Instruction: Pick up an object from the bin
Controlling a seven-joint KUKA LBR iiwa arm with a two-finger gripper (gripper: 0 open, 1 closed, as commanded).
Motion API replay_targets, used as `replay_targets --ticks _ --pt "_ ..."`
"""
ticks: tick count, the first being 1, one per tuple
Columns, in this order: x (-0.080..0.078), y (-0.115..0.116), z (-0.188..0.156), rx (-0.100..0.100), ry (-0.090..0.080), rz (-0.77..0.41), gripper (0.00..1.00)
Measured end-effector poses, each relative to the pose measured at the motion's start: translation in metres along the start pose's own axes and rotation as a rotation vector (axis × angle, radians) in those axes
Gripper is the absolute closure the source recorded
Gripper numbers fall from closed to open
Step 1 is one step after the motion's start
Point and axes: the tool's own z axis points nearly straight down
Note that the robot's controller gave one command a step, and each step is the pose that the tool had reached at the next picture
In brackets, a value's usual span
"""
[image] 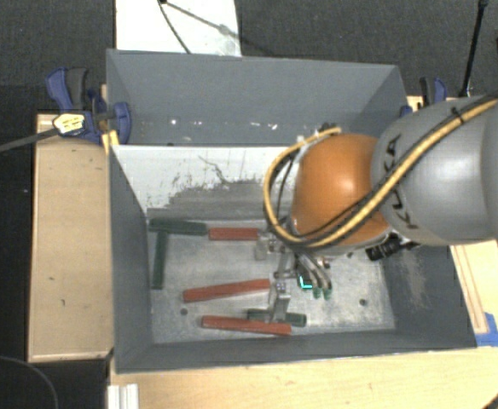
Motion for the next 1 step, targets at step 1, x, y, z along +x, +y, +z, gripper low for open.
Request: replay_targets --ticks 1 --pt "-0.0426 0.009 0.0704 -0.001 -0.008 -0.064 0.0"
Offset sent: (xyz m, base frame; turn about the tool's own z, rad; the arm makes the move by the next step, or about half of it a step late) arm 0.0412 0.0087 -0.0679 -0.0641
